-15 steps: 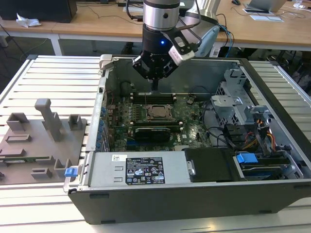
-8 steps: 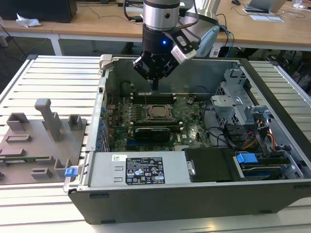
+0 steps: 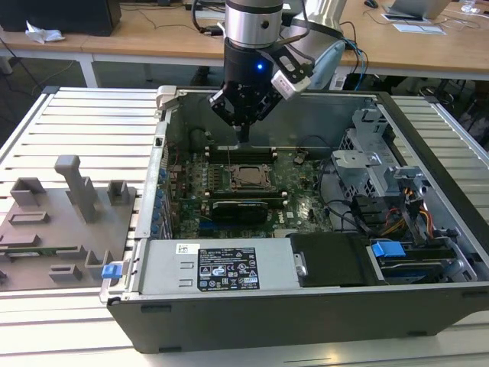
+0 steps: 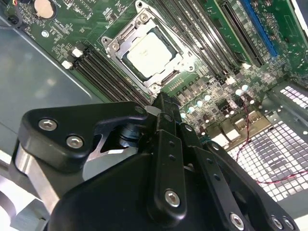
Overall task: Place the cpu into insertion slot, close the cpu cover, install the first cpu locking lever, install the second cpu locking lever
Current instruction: 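Install the first cpu locking lever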
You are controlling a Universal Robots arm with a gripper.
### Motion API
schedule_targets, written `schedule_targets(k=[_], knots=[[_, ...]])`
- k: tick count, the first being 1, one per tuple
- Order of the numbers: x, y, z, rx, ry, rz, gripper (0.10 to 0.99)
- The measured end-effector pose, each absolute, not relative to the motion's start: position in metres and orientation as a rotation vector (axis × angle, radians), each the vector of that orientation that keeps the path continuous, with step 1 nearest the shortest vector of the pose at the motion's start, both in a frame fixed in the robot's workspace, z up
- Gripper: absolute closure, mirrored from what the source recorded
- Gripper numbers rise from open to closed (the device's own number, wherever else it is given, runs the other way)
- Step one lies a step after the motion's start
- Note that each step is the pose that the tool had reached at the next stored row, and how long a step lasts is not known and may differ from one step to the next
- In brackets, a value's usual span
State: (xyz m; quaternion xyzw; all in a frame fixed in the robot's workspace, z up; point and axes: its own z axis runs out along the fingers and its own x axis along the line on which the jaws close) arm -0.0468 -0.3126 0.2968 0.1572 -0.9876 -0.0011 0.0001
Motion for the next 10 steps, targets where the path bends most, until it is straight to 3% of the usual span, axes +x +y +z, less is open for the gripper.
schedule_targets(k=[10], knots=[[-0.0468,-0.3126,0.2966,0.312,-3.126,-0.004,0.980]])
